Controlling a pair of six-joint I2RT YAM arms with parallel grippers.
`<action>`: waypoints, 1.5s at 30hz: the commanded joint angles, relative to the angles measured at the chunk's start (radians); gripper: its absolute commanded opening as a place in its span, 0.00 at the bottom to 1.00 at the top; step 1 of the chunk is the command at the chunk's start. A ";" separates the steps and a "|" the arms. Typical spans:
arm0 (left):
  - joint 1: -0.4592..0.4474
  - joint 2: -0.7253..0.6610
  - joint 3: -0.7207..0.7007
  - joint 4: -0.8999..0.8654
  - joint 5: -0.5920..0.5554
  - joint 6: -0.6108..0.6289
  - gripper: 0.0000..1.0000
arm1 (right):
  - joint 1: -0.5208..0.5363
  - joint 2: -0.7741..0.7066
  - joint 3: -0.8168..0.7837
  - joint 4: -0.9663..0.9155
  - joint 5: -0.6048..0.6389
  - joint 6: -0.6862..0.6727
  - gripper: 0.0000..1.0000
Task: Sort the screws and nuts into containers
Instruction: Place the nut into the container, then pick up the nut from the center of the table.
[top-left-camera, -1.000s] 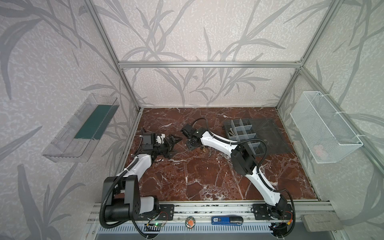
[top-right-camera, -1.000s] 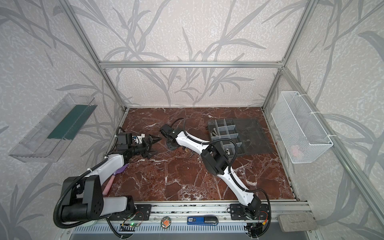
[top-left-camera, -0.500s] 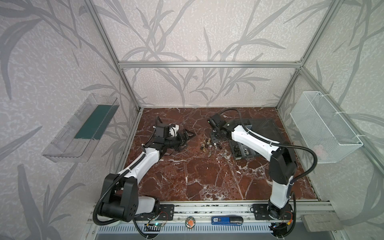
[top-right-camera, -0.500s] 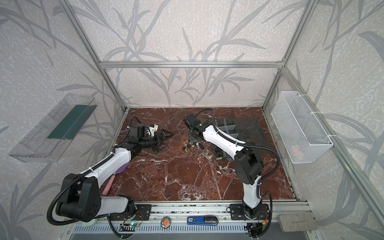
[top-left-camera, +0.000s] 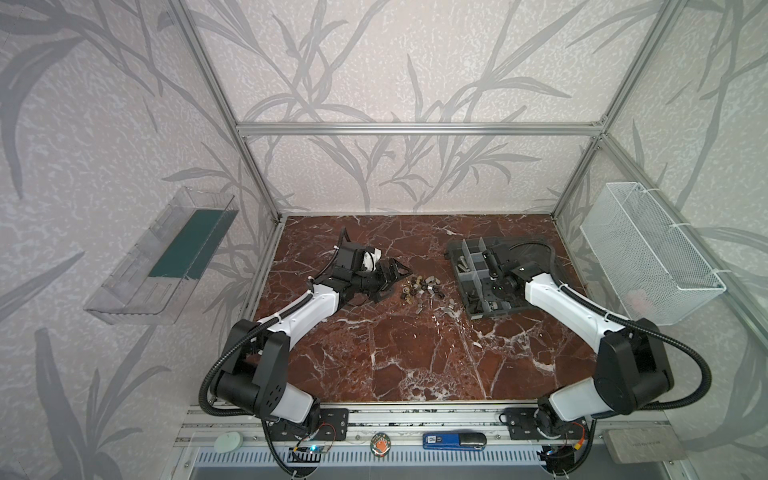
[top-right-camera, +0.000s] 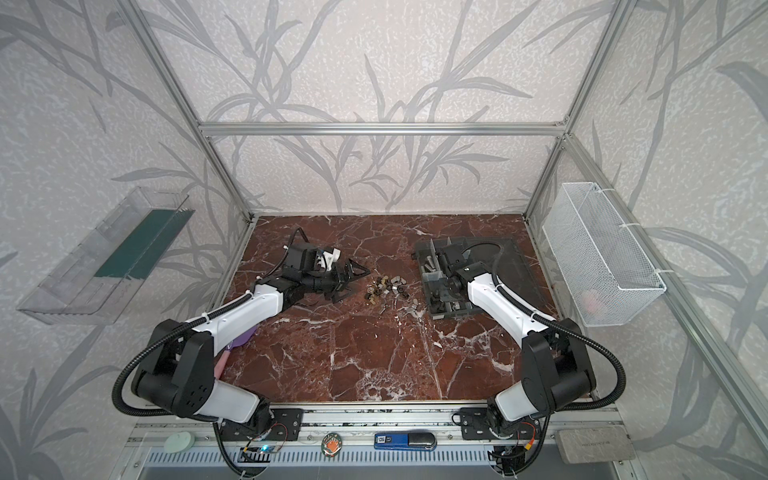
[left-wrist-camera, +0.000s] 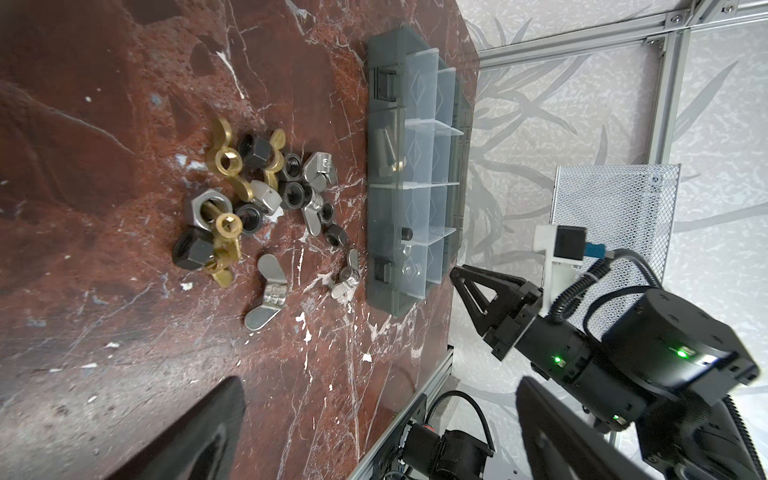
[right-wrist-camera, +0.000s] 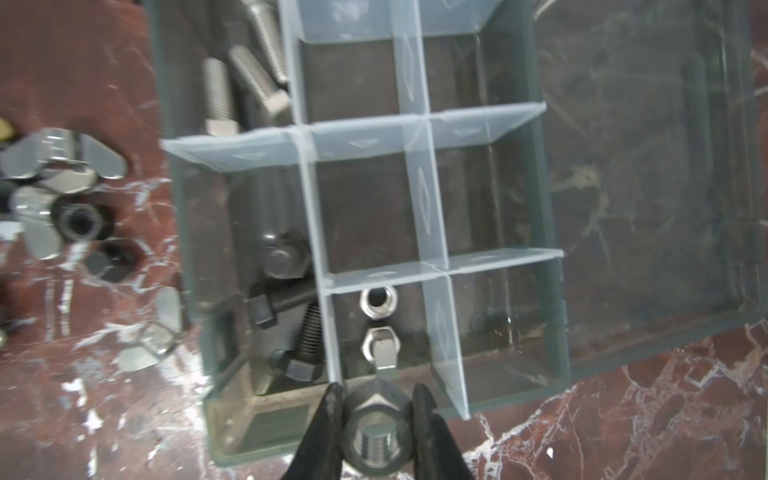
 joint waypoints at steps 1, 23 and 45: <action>-0.011 0.012 0.032 0.013 -0.009 -0.007 1.00 | -0.033 0.002 -0.023 0.041 -0.027 -0.002 0.16; -0.014 0.008 0.031 -0.028 -0.021 0.013 0.99 | -0.043 0.078 0.001 0.025 -0.031 -0.005 0.43; 0.032 -0.044 -0.019 -0.022 -0.003 0.008 1.00 | 0.237 0.160 0.268 0.012 -0.102 0.030 0.57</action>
